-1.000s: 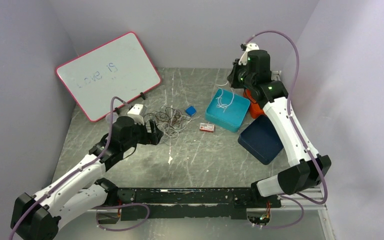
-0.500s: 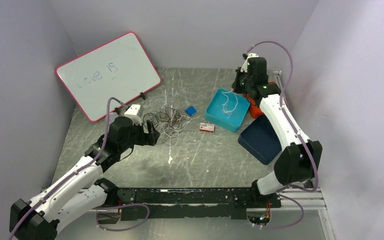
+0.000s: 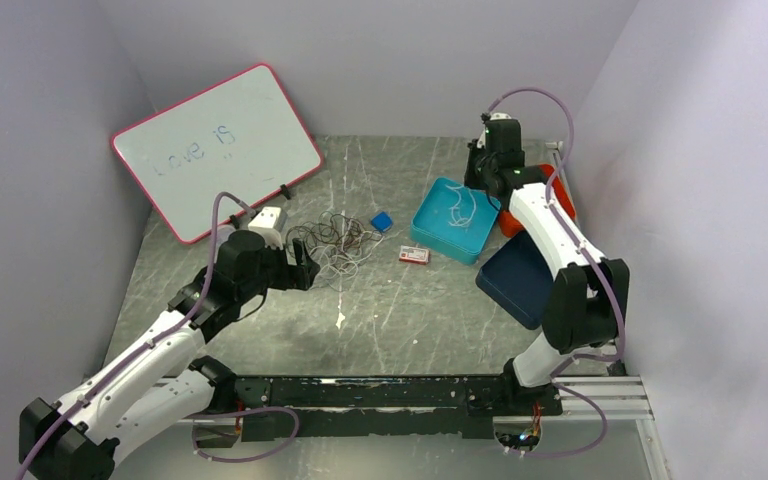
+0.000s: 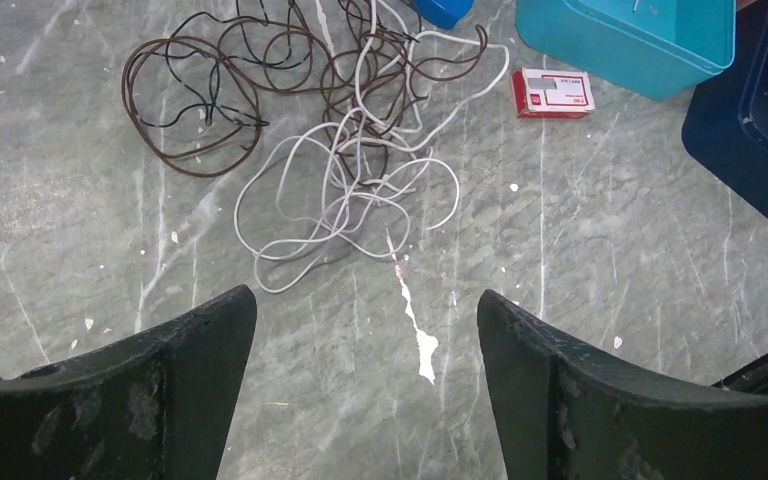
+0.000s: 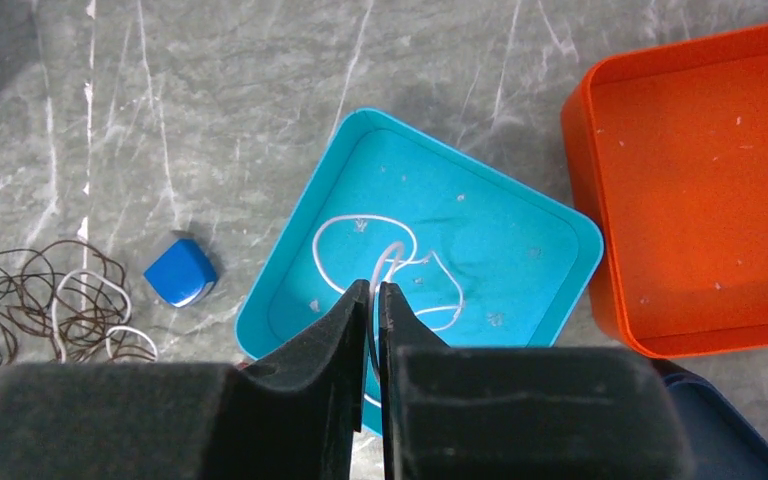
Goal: Untangle the cables
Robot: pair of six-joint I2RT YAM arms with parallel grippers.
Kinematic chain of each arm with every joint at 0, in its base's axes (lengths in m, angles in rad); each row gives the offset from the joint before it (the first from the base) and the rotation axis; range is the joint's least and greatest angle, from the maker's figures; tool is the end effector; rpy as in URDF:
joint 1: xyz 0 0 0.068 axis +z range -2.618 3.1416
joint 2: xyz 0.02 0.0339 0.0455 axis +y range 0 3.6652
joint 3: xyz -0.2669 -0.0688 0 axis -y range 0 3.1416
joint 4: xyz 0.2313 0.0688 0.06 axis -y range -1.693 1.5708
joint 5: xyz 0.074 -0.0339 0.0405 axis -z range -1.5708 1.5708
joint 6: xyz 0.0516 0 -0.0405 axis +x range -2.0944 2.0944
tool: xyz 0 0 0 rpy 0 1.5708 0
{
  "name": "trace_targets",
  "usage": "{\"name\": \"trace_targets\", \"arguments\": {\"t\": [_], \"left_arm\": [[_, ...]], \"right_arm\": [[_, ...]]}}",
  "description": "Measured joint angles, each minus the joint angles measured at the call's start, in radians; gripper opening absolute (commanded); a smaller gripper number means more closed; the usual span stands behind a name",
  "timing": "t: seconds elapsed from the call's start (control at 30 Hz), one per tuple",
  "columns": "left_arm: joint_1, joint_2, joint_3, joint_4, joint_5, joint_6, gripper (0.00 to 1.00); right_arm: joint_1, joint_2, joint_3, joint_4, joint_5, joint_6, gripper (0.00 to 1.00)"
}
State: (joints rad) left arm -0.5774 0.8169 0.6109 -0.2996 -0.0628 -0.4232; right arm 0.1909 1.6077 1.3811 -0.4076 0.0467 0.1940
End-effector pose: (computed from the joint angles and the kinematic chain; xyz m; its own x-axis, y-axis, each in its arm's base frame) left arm 0.1574 -0.0987 0.2587 -0.5748 -0.1147 -0.8102 0.2881 0.8984 -0.3316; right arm 0.3636 0.0678 0.3123 -0.6003 0.0801 -0.7958 -0.0376 0.9910 0.1282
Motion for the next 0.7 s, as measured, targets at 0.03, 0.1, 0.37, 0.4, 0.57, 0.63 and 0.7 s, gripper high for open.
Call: {"name": "trace_targets", "arguments": {"t": [0.03,0.1,0.37,0.4,0.57,0.63,0.7], "left_arm": [[0.000,0.000,0.000,-0.003,0.000,0.000,0.85],[0.000,0.000,0.000,-0.005,0.000,-0.001,0.85],[0.000,0.000,0.000,-0.006,0.002,-0.004,0.85],[0.000,0.000,0.000,-0.006,0.003,-0.004,0.85],[0.000,0.000,0.000,-0.009,0.004,-0.004,0.86],[0.000,0.000,0.000,-0.009,0.004,-0.005,0.86],[0.000,0.001,0.000,-0.008,0.005,-0.008,0.86]], "right_arm": [[0.000,0.005,-0.007,0.005,0.000,0.000,0.15],[0.000,0.021,-0.026,0.019,-0.003,0.001,0.18],[0.000,0.093,-0.113,0.036,-0.021,0.005,0.37],[0.000,0.095,-0.113,0.037,-0.020,0.005,0.39],[0.000,0.078,-0.113,0.044,-0.021,0.005,0.43],[0.000,0.055,-0.114,0.047,-0.034,0.004,0.44],[0.000,0.025,-0.116,0.061,-0.058,0.004,0.44]]}}
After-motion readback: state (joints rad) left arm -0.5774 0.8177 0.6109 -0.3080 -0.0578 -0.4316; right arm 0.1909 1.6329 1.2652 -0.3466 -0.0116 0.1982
